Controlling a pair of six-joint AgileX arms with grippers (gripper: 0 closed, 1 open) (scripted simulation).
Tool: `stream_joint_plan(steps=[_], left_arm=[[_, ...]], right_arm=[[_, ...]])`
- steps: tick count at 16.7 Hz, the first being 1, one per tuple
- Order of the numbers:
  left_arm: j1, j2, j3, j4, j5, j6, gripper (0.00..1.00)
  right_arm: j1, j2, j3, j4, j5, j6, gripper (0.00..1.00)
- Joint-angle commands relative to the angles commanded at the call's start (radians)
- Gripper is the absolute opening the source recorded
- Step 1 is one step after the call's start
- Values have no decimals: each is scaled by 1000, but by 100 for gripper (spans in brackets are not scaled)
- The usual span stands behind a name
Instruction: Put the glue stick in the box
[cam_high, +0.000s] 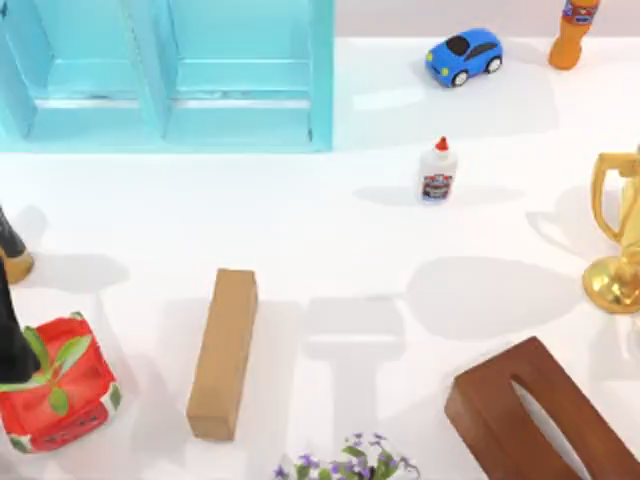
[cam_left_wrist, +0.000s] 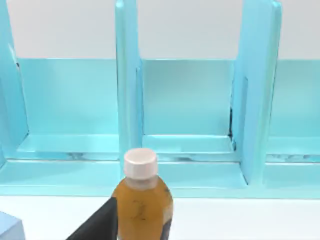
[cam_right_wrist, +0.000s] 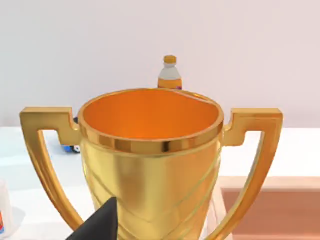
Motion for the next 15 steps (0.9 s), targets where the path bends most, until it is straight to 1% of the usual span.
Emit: stream_joint_plan(steps=[4, 7, 9, 11, 15], left_arm=[[0, 0, 0, 0, 0, 0, 100], [0, 0, 0, 0, 0, 0, 100], [0, 0, 0, 0, 0, 0, 100], [0, 0, 0, 0, 0, 0, 100], [0, 0, 0, 0, 0, 0, 100]], right_arm=[[22, 30, 10, 17, -3, 6, 100], [113, 149, 49, 78, -5, 29, 100], [213, 277, 89, 138, 3, 52, 100], [342, 441, 136, 208, 22, 80, 100], [599, 862, 249, 369, 98, 140, 100]])
